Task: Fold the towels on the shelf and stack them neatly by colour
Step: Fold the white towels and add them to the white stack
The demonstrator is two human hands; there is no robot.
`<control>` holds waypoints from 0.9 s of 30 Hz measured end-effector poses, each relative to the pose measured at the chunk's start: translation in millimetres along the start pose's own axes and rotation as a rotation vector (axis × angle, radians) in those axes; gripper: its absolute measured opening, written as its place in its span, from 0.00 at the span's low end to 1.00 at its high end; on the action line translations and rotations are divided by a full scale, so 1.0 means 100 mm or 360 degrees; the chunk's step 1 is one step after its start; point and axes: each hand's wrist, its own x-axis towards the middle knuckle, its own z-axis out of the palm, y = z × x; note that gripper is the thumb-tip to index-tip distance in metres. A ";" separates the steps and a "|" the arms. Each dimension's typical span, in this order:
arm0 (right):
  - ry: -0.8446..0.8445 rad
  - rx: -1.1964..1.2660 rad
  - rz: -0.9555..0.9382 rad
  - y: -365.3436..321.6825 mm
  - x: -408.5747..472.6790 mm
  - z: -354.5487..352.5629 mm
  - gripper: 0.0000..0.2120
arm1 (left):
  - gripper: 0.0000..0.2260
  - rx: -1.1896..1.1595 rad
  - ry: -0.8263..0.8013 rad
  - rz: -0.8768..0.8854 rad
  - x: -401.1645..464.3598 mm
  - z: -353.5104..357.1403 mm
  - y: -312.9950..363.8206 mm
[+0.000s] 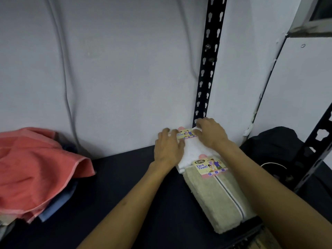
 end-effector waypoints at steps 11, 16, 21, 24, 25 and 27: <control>-0.0951 0.0253 -0.0103 0.06 -0.19 0.17 0.35 | 0.28 0.0130 -0.0653 0.0114 -0.09 0.07 -0.28; -0.0847 0.0283 0.0083 -0.01 -0.22 0.01 0.32 | 0.30 0.0209 -0.0648 0.0119 -0.27 -0.31 -0.45; -0.0614 0.0376 -0.0128 -0.68 -0.39 -0.13 0.30 | 0.31 0.0222 -0.0436 0.0051 -0.73 -1.04 -0.76; -0.0536 0.0469 -0.0332 -1.30 -0.52 -0.16 0.31 | 0.29 0.0285 -0.0239 0.0098 -1.17 -1.52 -0.92; -0.0524 0.0492 -0.0400 -1.53 -0.58 -0.16 0.30 | 0.29 0.0332 -0.0165 0.0111 -1.33 -1.68 -1.02; -0.0511 0.0579 -0.0524 -1.99 -0.70 -0.15 0.30 | 0.28 0.0434 -0.0037 0.0117 -1.65 -1.97 -1.27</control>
